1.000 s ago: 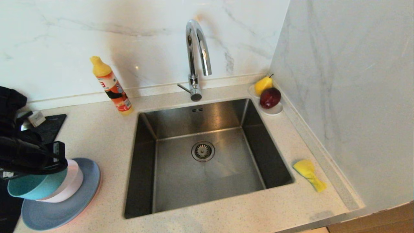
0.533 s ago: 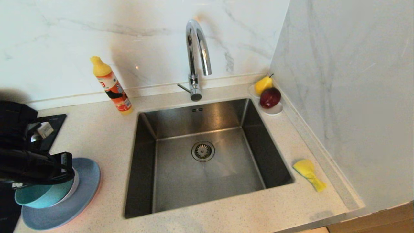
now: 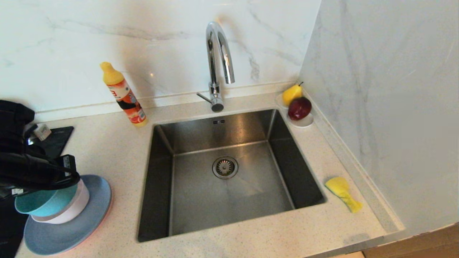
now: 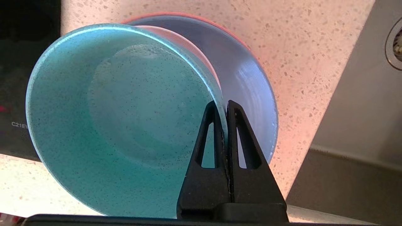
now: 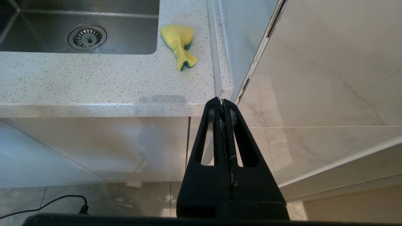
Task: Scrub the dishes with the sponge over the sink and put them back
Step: Place the bowl on the bowl
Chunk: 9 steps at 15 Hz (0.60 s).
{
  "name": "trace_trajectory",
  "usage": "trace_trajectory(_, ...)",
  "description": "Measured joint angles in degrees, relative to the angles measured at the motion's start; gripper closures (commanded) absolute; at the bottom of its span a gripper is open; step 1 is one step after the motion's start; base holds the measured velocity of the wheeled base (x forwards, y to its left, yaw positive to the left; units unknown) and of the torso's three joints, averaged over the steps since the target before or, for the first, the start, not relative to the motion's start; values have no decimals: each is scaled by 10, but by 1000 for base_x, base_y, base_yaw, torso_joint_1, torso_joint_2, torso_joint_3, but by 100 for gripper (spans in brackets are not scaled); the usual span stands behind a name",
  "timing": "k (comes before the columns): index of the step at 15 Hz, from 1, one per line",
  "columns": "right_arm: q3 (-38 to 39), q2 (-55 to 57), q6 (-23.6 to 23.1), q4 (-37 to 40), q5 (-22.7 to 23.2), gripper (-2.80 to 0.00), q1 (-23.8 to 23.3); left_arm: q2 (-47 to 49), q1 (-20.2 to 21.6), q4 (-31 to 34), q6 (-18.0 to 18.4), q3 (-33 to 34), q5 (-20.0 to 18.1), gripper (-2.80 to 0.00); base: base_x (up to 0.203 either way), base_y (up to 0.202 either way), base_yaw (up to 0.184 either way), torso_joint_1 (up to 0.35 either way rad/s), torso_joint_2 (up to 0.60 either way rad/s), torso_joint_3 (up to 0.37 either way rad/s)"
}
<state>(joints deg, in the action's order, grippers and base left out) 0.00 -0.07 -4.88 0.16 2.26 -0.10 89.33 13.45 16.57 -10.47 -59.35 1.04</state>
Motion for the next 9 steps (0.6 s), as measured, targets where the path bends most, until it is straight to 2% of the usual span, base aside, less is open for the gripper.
trace_trajectory(9, 0, 0, 0, 0, 0, 0, 0, 26, 7, -10, 2, 8, 2, 0, 0, 0, 0, 0, 0, 0)
